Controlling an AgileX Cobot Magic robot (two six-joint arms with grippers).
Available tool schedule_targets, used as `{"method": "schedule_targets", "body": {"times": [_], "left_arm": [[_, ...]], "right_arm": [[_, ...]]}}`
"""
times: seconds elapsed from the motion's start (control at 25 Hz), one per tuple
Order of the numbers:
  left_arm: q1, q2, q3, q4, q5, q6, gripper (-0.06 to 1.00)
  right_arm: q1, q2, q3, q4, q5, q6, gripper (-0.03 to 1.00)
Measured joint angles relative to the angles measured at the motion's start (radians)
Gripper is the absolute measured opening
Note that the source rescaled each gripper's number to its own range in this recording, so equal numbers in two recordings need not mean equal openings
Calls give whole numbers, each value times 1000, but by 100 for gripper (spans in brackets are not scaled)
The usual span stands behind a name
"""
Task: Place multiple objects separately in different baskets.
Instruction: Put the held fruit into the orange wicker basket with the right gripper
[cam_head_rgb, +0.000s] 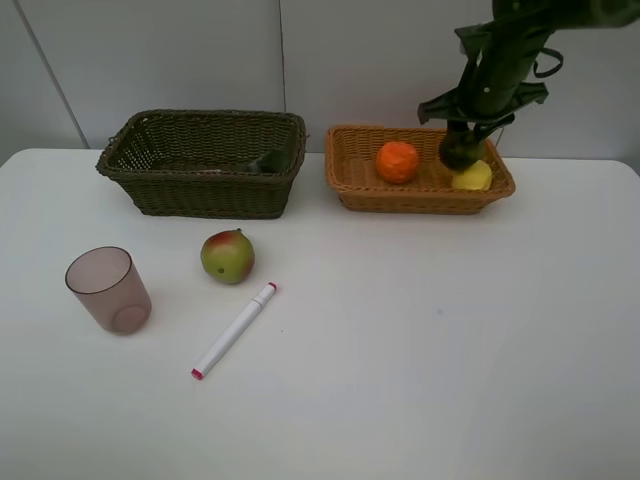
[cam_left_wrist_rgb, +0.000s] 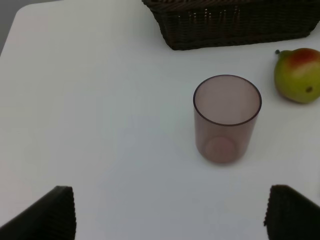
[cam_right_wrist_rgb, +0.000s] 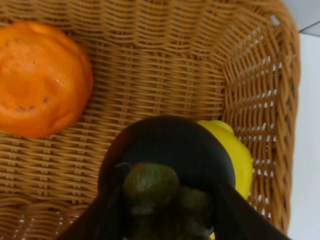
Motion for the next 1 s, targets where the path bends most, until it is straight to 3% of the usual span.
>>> {"method": "schedule_targets", "body": {"times": [0.72,0.84,1.0], "left_arm": [[0,0,0,0,0,0,100],[0,0,0,0,0,0,100],[0,0,0,0,0,0,100]], "right_arm": [[-3,5,0,50,-43,7,10],[-3,5,0,56,-43,7,26],[-3,5,0,58,-43,7,69]]}}
